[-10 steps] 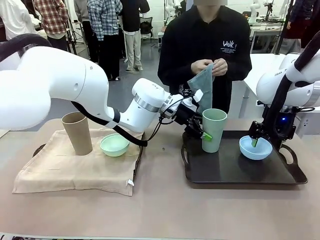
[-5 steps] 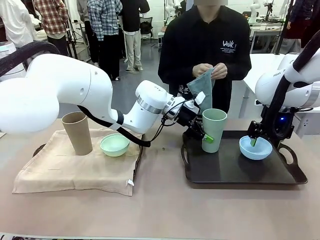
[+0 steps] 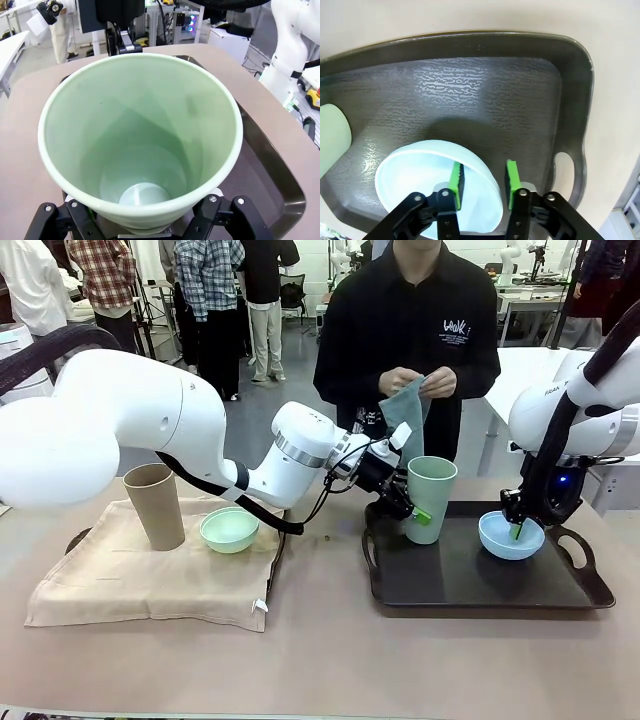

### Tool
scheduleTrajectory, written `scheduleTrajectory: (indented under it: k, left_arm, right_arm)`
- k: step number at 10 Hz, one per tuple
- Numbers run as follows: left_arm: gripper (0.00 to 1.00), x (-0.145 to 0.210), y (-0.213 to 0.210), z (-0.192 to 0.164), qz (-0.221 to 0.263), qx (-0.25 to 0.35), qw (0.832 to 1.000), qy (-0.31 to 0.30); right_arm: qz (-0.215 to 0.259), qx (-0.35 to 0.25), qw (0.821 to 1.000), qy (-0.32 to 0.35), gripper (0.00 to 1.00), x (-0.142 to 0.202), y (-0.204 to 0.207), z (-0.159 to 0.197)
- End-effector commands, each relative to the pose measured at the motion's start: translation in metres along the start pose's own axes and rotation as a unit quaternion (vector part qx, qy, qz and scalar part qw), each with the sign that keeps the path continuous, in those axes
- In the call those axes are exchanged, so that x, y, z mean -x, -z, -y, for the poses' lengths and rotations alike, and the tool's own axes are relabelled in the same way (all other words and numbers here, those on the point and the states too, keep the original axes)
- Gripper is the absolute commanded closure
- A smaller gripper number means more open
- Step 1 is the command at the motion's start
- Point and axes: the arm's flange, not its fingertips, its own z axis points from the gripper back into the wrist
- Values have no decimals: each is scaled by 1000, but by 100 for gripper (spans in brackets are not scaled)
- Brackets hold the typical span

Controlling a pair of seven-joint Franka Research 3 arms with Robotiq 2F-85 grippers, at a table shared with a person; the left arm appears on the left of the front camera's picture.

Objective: Set up a tray with a mat and arrange the tableware.
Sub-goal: Pick up the Picnic Bowl and Reusable plastic cup from the Handle tray in front of the human's position and hold them in the air.

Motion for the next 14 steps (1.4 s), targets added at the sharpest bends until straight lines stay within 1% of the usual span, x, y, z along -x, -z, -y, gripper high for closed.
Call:
scheduleTrajectory:
  k: [1,2,3,4,5,6,7,9,10,12,14]
  left_arm:
    - [100,-2,0,-4,19,-2,1000,13]
    - [100,-3,-1,-3,17,-1,1000,15]
    - [74,-4,-1,-2,16,-1,1000,15]
    - [74,-6,-2,-1,14,-3,1000,14]
    - [100,-12,-5,3,-10,-13,1000,7]
    - [100,-25,-13,9,-16,-16,1000,5]
    - [100,-47,-25,18,-18,-34,999,13]
    - [100,-111,-53,44,-27,-85,995,49]
    - [100,-140,-63,56,-44,-116,990,65]
    - [100,-180,-76,71,-58,-148,984,81]
    - [100,-226,-89,98,-62,-182,975,114]
  right_arm:
    - [7,-2,1000,-7,96,-6,3,-1]
    - [7,0,1000,-7,100,-5,4,-1]
    - [7,1,1000,-8,100,-5,3,-2]
    - [9,4,1000,-8,100,-4,2,-3]
    - [19,22,1000,1,100,-1,-4,-4]
    - [26,24,999,-6,100,3,-21,-6]
    - [47,39,998,-7,100,11,-53,-10]
    - [106,73,992,-9,100,38,-138,-23]
    - [141,86,986,-10,100,47,-172,-26]
    - [168,87,982,-9,100,63,-233,-32]
    - [191,85,978,-13,100,77,-269,-41]
